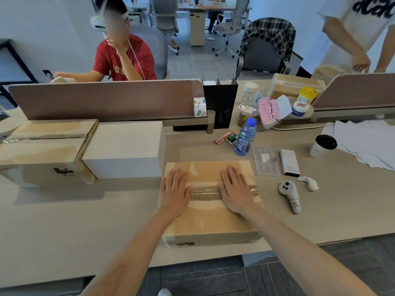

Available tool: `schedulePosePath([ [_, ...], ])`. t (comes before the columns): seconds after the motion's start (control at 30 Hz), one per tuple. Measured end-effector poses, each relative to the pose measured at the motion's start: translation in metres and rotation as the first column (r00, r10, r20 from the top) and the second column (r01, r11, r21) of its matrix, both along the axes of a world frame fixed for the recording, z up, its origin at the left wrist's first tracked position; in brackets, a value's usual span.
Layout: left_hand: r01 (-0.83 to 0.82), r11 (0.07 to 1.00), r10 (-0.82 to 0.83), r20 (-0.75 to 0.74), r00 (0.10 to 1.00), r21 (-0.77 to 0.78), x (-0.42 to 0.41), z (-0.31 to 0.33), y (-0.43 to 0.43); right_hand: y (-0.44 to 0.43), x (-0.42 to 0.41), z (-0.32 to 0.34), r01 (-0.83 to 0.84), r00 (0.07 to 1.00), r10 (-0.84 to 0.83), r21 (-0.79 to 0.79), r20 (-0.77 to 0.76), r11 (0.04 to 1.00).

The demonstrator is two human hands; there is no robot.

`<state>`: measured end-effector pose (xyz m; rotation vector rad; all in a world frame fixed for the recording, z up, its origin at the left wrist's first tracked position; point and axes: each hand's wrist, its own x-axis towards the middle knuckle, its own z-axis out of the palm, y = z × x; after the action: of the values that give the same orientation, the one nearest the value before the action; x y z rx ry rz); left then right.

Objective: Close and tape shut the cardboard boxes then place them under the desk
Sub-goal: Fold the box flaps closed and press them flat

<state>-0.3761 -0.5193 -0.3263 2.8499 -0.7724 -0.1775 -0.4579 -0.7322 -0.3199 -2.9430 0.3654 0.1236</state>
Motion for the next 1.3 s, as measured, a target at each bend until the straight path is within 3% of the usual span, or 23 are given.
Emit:
schedulePosePath([
  [0.53, -0.013, 1.000, 0.014, -0.072, 0.997, 0.023, 0.020, 0.003, 0.022, 0.012, 0.028, -0.005, -0.016, 0.998, 0.018, 0.034, -0.062, 0.999],
  [0.63, 0.012, 0.995, -0.005, -0.082, 0.997, 0.094, 0.028, 0.007, 0.019, 0.010, 0.034, 0.000, -0.007, 0.996, 0.011, 0.047, -0.089, 0.999],
  [0.8, 0.082, 0.957, -0.105, 0.070, 0.992, 0.280, 0.040, 0.018, 0.010, 0.010, 0.039, 0.010, 0.017, 0.992, -0.009, 0.063, -0.126, 0.998],
  [1.0, 0.178, 0.952, -0.232, 0.208, 0.950, 0.249, 0.060, 0.022, -0.006, 0.008, 0.042, 0.024, 0.038, 0.995, -0.037, 0.006, -0.089, 0.999],
  [1.07, 0.178, 0.969, -0.206, 0.161, 0.965, 0.171, 0.072, 0.029, -0.021, 0.008, 0.050, 0.030, 0.050, 0.997, -0.050, -0.005, -0.065, 0.999],
  [1.17, 0.149, 0.983, -0.152, -0.017, 0.988, -0.110, 0.093, 0.037, -0.045, -0.004, 0.071, 0.036, 0.071, 0.997, -0.071, -0.003, -0.043, 0.997],
  [1.3, -0.056, 0.954, -0.024, -0.264, 0.964, -0.293, 0.132, 0.045, -0.075, -0.028, 0.119, 0.043, 0.100, 0.993, -0.091, 0.123, -0.075, 0.987],
])
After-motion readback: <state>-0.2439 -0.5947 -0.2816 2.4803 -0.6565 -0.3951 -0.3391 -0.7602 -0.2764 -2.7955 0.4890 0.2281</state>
